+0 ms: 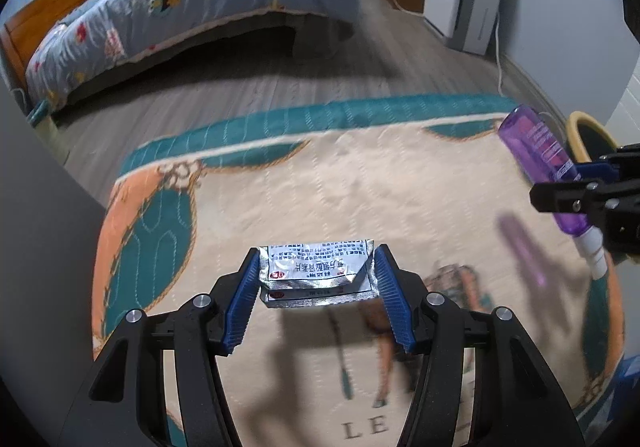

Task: Collect trash
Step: 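Carry the spray bottle and blister pack over the bin with both tools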

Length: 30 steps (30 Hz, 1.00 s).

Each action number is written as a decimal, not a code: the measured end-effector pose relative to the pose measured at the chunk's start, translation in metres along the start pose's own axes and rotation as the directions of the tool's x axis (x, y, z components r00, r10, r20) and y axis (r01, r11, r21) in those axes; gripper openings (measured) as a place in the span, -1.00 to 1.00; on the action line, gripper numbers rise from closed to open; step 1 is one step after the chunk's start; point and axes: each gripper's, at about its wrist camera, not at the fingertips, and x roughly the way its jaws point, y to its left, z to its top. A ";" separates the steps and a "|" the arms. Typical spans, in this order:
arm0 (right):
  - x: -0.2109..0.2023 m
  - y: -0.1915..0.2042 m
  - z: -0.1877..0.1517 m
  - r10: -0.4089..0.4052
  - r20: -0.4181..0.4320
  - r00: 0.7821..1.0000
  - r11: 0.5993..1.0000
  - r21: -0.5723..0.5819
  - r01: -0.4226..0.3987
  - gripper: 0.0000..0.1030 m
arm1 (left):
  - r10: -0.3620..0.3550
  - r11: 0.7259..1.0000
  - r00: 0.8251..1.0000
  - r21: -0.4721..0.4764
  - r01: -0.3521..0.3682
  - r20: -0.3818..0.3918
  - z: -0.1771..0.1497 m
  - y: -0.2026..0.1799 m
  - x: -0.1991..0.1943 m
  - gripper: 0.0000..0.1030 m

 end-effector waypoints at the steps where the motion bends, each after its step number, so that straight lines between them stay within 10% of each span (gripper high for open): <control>1: -0.008 -0.007 -0.001 -0.005 0.014 1.000 1.000 0.010 0.005 -0.39 | -0.003 1.000 1.000 0.002 0.003 0.006 0.001 -0.004 -0.002 0.13; 16: -0.073 -0.088 -0.019 -0.058 0.105 0.993 0.990 0.131 0.044 -0.39 | -0.122 0.988 0.988 0.111 0.111 0.098 0.029 -0.089 -0.038 0.14; 30: -0.068 -0.220 -0.065 -0.145 0.053 0.988 0.924 0.363 0.116 -0.39 | -0.274 0.920 0.961 0.302 0.249 0.041 0.036 -0.209 -0.033 0.14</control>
